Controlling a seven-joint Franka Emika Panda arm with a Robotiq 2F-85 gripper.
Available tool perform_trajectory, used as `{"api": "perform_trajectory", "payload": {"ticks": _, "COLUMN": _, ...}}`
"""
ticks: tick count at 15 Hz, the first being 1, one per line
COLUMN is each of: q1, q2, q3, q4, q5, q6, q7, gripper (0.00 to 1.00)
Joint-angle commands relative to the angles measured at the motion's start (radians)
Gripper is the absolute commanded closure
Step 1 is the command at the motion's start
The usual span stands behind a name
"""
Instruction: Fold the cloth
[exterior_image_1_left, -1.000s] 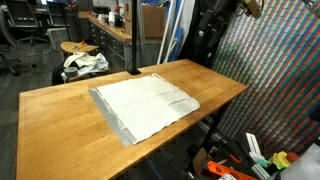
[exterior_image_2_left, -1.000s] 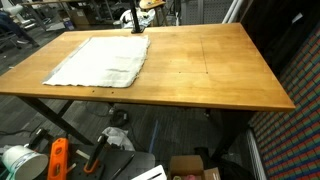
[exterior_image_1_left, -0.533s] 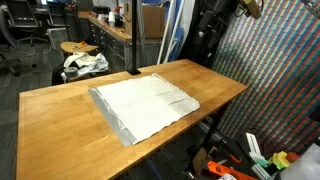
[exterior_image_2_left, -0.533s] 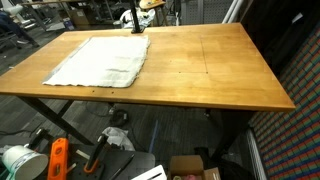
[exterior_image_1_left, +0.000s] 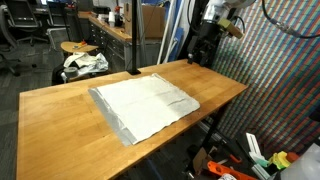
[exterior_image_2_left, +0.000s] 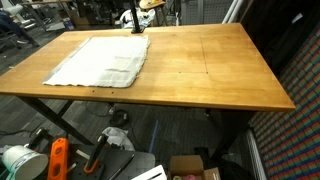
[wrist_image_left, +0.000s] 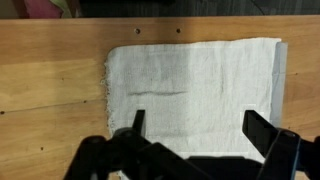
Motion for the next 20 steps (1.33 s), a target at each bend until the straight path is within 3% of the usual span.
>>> {"api": "perform_trajectory", "payload": {"ticks": 1, "q1": -0.052, "q2": 0.132, "q3": 0.037, "q4": 0.053, "q5": 0.044, "q6": 0.058, "q7": -0.003, "gripper": 0.00}}
{"api": "perform_trajectory", "payload": {"ticks": 4, "q1": -0.091, "q2": 0.220, "q3": 0.049, "q4": 0.054, "q5": 0.124, "q6": 0.163, "q7": -0.026, "gripper": 0.00}}
{"api": "perform_trajectory", "payload": {"ticks": 7, "q1": -0.133, "q2": 0.294, "q3": 0.069, "q4": 0.064, "q5": 0.135, "q6": 0.245, "q7": -0.051, "gripper": 0.00}}
{"api": "perform_trajectory", "payload": {"ticks": 20, "q1": -0.274, "q2": 0.468, "q3": 0.170, "q4": 0.138, "q5": 0.146, "q6": 0.177, "q7": -0.222, "gripper": 0.00}}
